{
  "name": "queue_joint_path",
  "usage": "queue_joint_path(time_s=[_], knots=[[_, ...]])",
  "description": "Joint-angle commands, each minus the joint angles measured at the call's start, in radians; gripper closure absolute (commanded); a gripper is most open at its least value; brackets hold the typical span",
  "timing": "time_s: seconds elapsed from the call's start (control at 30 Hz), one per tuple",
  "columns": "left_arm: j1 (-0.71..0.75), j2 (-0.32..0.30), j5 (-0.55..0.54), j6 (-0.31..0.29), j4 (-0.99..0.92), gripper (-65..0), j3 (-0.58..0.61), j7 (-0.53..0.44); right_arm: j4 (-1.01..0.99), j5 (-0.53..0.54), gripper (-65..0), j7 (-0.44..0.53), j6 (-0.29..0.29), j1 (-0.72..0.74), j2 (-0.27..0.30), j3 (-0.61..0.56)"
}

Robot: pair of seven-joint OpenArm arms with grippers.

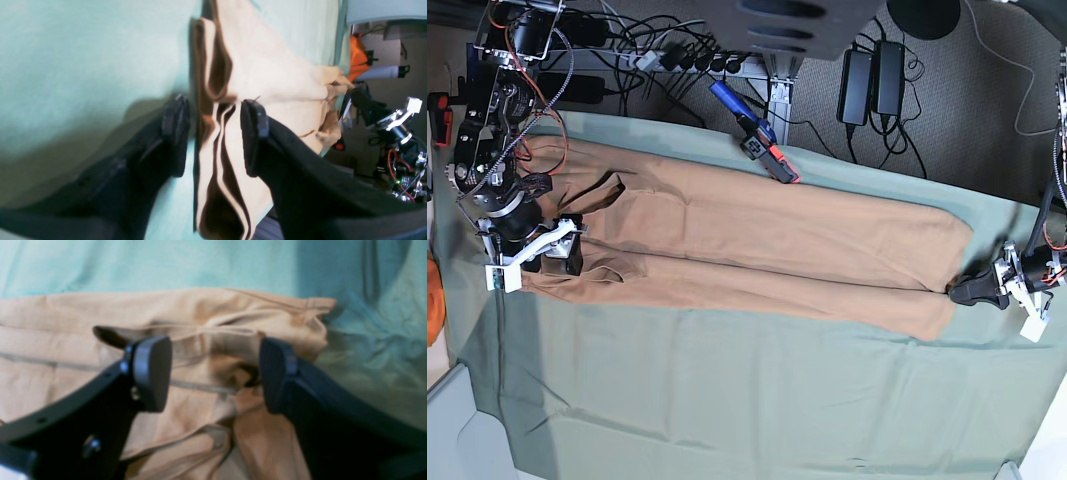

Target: Fold the T-shirt properly

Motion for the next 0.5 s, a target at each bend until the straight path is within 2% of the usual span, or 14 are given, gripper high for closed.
queue_joint_path(time_s=[0.0, 0.3, 0.47], knots=[[-0.016, -0.002, -0.018, -0.019, 0.013, -28.8, -0.003, 0.002, 0.016, 0.011, -41.6, 0.019, 0.057, 0.011, 0.013, 0.007], [-0.016, 0.045, -0.018, -0.019, 0.017, -28.8, -0.003, 0.019, 0.016, 0.011, -41.5, 0.019, 0.057, 0.011, 0.013, 0.007], [0.006, 0.061, -0.018, -0.019, 0.106, -28.8, -0.002, 0.047, 0.016, 0.011, -41.6, 0.019, 0.057, 0.011, 0.013, 0.007]])
